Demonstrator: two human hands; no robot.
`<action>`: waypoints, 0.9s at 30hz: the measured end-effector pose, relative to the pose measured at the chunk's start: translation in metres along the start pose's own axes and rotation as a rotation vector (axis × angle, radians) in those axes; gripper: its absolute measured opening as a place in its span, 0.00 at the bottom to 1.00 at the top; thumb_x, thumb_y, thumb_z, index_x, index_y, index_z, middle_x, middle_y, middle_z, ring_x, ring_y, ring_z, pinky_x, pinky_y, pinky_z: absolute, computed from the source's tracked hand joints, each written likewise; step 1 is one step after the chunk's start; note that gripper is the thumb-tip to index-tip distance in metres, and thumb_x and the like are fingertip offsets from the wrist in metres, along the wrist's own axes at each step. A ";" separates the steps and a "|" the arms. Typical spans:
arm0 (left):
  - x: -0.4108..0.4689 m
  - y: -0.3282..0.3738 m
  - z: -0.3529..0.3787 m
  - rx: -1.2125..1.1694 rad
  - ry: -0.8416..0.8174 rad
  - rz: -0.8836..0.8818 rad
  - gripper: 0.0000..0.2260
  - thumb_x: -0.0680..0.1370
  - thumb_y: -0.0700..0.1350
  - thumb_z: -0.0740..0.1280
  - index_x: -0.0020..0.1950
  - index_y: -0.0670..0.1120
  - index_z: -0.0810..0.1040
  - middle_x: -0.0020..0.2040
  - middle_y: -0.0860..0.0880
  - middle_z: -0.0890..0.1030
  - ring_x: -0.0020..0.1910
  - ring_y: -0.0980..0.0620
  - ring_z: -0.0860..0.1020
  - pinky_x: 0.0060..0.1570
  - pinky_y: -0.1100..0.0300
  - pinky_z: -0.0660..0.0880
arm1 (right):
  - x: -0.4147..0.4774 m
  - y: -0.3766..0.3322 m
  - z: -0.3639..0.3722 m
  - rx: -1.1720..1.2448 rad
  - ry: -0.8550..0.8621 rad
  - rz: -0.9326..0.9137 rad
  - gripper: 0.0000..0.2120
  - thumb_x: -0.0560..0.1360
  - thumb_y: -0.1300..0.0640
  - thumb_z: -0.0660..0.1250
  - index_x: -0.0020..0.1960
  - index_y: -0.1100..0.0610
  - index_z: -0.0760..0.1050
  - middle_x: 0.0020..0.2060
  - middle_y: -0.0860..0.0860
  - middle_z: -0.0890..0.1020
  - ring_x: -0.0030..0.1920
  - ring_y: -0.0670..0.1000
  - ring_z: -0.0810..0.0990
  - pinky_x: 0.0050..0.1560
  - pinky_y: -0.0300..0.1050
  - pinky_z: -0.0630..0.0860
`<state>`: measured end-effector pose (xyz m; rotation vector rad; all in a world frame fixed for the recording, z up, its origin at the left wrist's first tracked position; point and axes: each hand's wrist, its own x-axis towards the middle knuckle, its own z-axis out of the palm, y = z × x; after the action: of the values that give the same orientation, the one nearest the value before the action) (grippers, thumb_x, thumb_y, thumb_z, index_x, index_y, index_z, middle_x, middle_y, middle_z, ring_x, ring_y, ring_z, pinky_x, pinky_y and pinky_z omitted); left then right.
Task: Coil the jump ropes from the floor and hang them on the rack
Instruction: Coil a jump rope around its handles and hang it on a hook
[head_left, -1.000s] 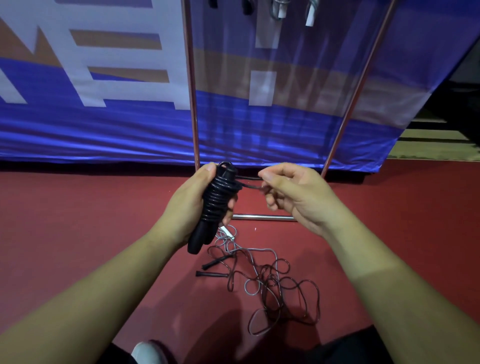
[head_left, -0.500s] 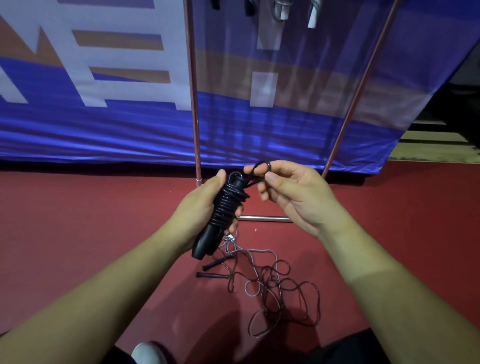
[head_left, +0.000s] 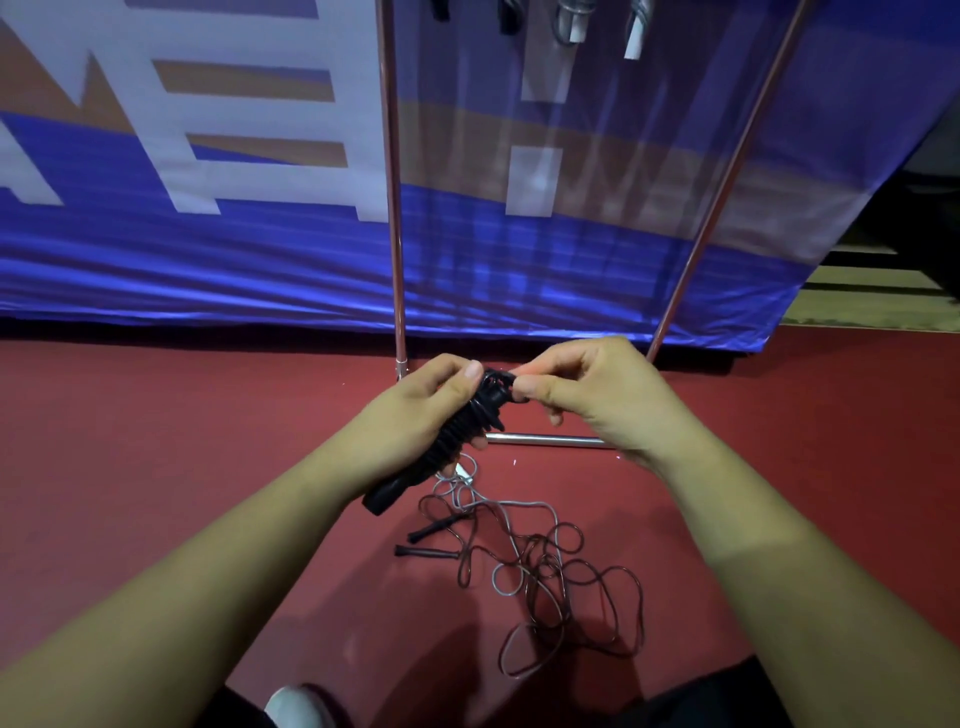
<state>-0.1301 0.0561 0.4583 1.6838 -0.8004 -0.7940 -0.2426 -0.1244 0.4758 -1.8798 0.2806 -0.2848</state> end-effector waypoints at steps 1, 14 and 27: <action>0.000 0.000 0.001 0.018 -0.008 0.005 0.19 0.78 0.63 0.59 0.57 0.51 0.75 0.39 0.44 0.84 0.31 0.45 0.78 0.31 0.58 0.73 | 0.000 -0.001 0.000 -0.040 -0.014 0.019 0.02 0.72 0.59 0.76 0.44 0.55 0.86 0.37 0.56 0.85 0.31 0.48 0.75 0.39 0.45 0.73; 0.004 -0.012 -0.003 0.383 0.081 0.089 0.16 0.75 0.67 0.58 0.55 0.59 0.70 0.41 0.51 0.84 0.34 0.57 0.79 0.38 0.56 0.75 | 0.000 0.000 0.019 -0.238 0.075 0.023 0.08 0.68 0.60 0.78 0.44 0.50 0.82 0.33 0.53 0.81 0.28 0.43 0.72 0.30 0.36 0.69; 0.006 -0.003 0.010 0.005 0.143 -0.001 0.13 0.82 0.58 0.60 0.55 0.50 0.71 0.40 0.43 0.85 0.29 0.46 0.78 0.29 0.59 0.74 | 0.004 0.019 0.040 -0.596 0.333 -0.310 0.04 0.76 0.57 0.69 0.46 0.57 0.77 0.41 0.49 0.78 0.41 0.52 0.77 0.45 0.52 0.75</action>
<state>-0.1348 0.0467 0.4521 1.7249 -0.7027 -0.6640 -0.2262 -0.0967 0.4452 -2.4662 0.3203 -0.7991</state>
